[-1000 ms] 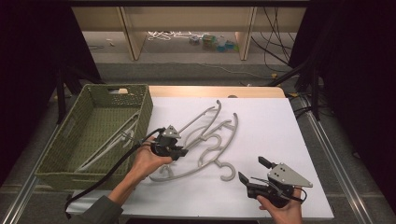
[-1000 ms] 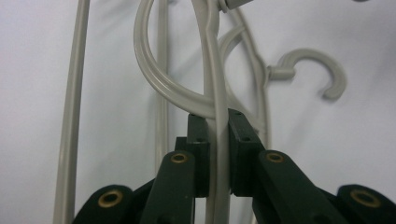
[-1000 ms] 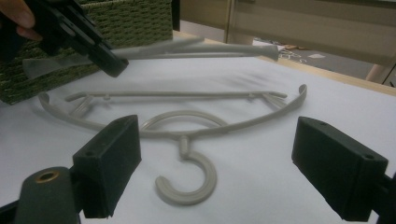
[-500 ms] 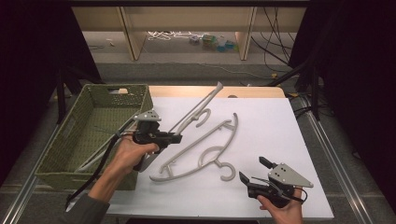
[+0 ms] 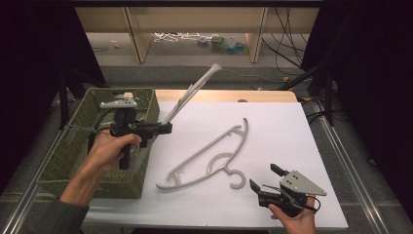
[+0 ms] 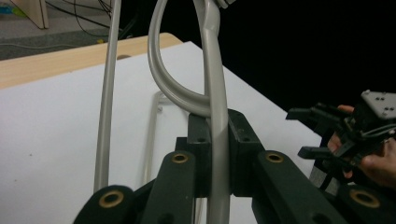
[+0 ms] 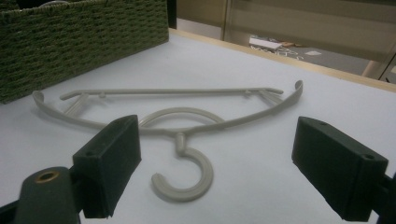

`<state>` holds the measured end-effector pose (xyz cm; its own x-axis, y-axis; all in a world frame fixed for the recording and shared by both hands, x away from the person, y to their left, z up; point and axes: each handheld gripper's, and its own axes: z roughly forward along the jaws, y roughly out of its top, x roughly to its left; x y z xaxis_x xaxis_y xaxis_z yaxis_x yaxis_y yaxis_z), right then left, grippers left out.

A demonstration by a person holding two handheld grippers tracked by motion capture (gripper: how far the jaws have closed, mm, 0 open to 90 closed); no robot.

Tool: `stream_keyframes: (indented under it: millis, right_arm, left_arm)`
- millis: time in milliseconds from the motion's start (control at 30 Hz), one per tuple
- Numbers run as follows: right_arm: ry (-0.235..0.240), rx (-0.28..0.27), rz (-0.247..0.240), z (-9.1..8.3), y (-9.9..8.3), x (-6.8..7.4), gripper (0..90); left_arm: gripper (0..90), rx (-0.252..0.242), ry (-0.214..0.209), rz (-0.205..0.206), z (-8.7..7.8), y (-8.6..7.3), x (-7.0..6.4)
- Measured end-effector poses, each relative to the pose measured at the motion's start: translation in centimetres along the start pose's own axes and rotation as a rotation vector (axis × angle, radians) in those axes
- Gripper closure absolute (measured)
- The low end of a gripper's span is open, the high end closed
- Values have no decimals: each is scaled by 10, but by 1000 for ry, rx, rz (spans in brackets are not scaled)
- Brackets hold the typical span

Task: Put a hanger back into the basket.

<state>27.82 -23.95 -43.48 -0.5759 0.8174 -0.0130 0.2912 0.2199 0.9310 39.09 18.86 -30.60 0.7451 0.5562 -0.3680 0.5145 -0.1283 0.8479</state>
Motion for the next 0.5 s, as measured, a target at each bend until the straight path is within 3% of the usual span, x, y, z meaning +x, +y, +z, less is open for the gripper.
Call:
stream_keyframes:
  millis: [67,100,133,167,300,500]
  right_arm:
    - [1,-1,0,0,0,0,163]
    - [0,0,-1,0,0,0,163]
    - [0,0,0,0,0,0,163]
    - [0,0,-1,0,0,0,163]
    - [-4,4,-1,0,0,0,163]
    - [0,0,0,0,0,0,162]
  left_arm:
    - [818,-1,2,1,-4,3,-1]
    - [818,-7,29,37,-9,8,0]
    - [818,-7,29,37,-9,8,0]
    - [818,-16,21,11,-15,11,-1]
    - [818,-19,14,-1,-23,14,-1]
    - [818,12,73,19,-39,16,2]
